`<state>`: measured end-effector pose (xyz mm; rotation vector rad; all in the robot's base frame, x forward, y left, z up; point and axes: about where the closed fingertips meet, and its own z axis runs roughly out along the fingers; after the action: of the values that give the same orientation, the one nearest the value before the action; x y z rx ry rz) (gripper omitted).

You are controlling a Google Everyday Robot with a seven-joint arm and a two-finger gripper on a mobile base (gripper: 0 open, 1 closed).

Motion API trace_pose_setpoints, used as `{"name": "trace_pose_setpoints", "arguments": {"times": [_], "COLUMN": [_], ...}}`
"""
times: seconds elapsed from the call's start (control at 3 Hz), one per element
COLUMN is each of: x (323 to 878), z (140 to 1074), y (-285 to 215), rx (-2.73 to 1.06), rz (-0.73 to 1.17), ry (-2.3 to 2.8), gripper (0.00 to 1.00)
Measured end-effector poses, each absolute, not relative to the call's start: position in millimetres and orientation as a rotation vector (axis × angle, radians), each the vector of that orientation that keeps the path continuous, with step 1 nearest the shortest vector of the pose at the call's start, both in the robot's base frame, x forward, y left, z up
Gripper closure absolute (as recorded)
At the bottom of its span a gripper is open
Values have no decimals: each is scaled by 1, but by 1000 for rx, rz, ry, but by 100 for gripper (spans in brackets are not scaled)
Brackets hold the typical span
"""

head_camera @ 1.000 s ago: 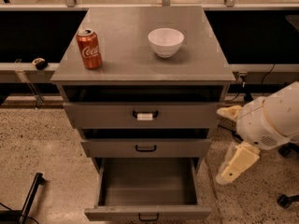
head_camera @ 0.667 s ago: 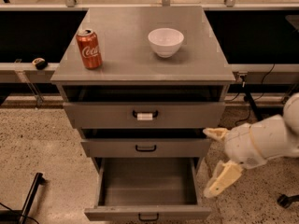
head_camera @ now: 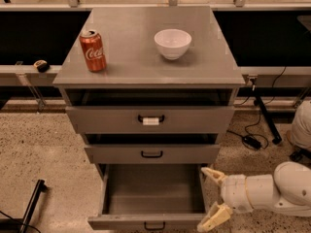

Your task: Close bottom drawer

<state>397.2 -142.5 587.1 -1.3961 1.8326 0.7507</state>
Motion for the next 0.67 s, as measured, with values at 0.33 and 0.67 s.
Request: {"name": "trace_pose_setpoints", "arguments": {"times": [0.33, 0.67], "x": [394, 395], "z": [572, 562], "y": [-139, -134], "rx": [-1381, -1386], "rz": [789, 818], "ry": [1829, 1832], "gripper": [0, 0]}}
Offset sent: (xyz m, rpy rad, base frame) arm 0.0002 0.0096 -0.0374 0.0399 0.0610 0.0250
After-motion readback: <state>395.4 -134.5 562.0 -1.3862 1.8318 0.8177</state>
